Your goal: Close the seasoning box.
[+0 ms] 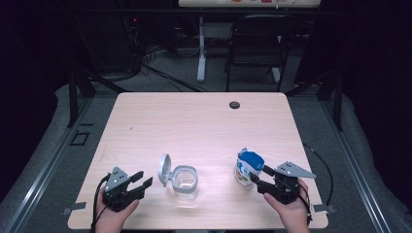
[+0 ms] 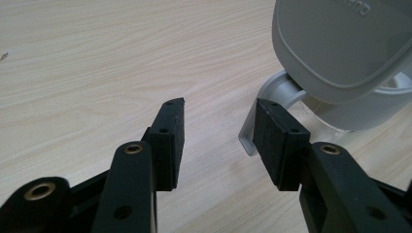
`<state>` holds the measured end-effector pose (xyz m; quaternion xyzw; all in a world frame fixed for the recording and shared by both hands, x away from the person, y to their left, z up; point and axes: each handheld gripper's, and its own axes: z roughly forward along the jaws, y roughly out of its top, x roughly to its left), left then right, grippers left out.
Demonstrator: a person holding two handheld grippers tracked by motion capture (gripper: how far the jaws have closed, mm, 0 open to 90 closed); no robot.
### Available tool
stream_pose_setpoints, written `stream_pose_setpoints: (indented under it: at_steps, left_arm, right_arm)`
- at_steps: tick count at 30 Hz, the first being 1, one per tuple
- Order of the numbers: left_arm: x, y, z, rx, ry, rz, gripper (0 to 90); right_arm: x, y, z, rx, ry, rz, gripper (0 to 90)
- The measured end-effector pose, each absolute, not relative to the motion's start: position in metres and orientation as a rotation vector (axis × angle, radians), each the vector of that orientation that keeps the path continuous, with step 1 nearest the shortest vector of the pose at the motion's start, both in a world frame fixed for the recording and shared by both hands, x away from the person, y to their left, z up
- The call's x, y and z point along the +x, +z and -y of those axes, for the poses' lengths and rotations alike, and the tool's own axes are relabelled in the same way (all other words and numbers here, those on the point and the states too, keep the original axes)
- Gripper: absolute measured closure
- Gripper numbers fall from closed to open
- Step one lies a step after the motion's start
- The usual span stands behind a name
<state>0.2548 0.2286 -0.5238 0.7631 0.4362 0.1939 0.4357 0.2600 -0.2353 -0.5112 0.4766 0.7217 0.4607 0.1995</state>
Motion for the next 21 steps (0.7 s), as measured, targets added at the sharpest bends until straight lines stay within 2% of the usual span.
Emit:
stream_pose_setpoints:
  at_steps: [21]
  left_arm:
    - [0.255, -0.525, -0.227, 1.905, 0.491, -1.072, 54.9]
  right_arm:
    - [0.287, -0.524, 0.224, 1.395, 1.318, -2.093, 37.1]
